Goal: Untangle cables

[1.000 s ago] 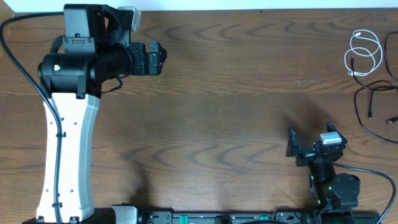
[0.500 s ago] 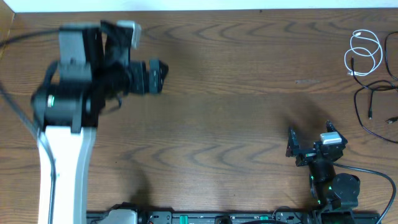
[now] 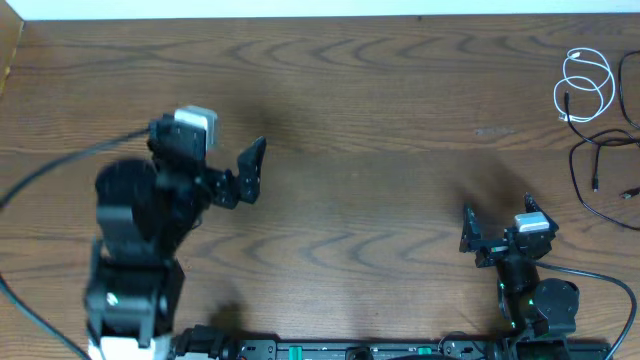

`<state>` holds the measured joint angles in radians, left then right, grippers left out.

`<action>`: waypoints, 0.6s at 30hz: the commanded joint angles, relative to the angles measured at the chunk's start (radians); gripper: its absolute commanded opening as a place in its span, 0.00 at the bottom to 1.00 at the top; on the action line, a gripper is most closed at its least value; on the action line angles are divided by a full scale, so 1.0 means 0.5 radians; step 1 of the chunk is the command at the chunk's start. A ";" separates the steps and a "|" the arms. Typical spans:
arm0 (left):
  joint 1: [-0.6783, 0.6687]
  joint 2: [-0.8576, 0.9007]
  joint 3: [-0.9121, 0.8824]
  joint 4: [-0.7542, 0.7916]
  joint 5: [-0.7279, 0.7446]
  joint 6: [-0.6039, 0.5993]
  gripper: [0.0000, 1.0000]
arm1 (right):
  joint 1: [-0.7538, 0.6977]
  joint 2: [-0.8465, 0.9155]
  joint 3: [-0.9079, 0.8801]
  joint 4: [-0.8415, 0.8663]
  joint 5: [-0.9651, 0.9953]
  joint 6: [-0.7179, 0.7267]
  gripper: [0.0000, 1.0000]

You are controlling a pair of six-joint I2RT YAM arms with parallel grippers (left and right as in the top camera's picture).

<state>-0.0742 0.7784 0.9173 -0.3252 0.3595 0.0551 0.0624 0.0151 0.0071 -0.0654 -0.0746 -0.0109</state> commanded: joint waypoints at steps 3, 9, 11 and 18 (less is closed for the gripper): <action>-0.009 -0.349 -0.534 0.539 -0.095 0.062 0.98 | -0.004 -0.009 -0.003 -0.008 -0.013 0.020 0.99; -0.130 -0.751 -1.107 0.926 -0.458 0.063 0.98 | -0.004 -0.009 -0.003 -0.008 -0.013 0.020 0.99; -0.156 -0.852 -1.235 0.988 -0.545 0.063 0.98 | -0.004 -0.009 -0.003 -0.008 -0.013 0.020 0.99; -0.159 -1.193 -1.625 1.151 -0.603 0.062 0.98 | -0.004 -0.009 -0.003 -0.008 -0.013 0.020 0.99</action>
<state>-0.1513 0.2516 0.1677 0.2325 0.1078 0.0792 0.0624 0.0154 0.0071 -0.0662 -0.0746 -0.0109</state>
